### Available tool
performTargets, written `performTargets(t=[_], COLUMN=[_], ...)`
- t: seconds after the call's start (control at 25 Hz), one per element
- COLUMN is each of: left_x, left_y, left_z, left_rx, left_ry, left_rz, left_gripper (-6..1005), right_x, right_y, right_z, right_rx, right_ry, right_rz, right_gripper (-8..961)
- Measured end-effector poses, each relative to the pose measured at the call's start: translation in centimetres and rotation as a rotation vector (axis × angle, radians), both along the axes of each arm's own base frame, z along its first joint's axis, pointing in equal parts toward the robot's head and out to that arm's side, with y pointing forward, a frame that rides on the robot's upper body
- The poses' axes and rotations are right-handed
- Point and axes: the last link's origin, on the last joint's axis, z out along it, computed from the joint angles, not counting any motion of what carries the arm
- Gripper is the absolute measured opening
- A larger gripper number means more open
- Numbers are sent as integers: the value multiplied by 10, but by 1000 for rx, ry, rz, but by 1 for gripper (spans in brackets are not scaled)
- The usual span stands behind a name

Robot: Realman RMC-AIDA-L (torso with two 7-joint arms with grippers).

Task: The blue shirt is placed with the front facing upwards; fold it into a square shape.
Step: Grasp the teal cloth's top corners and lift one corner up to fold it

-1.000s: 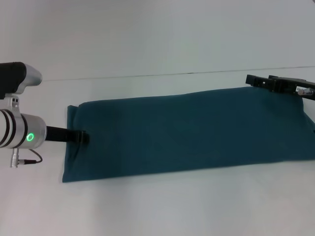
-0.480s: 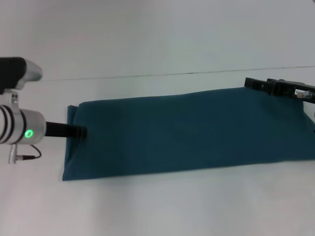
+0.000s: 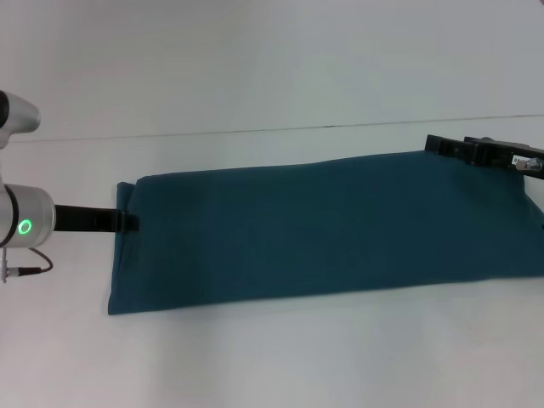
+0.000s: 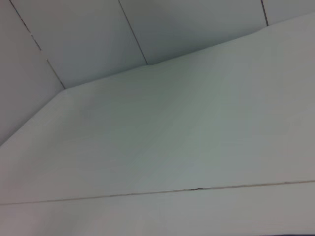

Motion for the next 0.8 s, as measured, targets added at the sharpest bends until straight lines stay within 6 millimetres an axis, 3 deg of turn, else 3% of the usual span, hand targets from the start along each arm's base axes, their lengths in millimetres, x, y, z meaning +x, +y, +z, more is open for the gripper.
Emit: performTargets(t=[0.32,0.44,0.8], left_x=[-10,-15,-22], left_y=[1,4,9], left_z=[4,5,0], left_rx=[28,50,53], left_ry=[-22,-22,-10], left_rz=[76,97,122], left_gripper=[175,395,773], right_x=[-2,-3,-3], right_y=[1,2,3], right_z=[-1,-1,1], right_rx=[-2,-2,3], right_ry=[-1,-1,4], right_rz=[5,6,-3], right_gripper=[870,870,870])
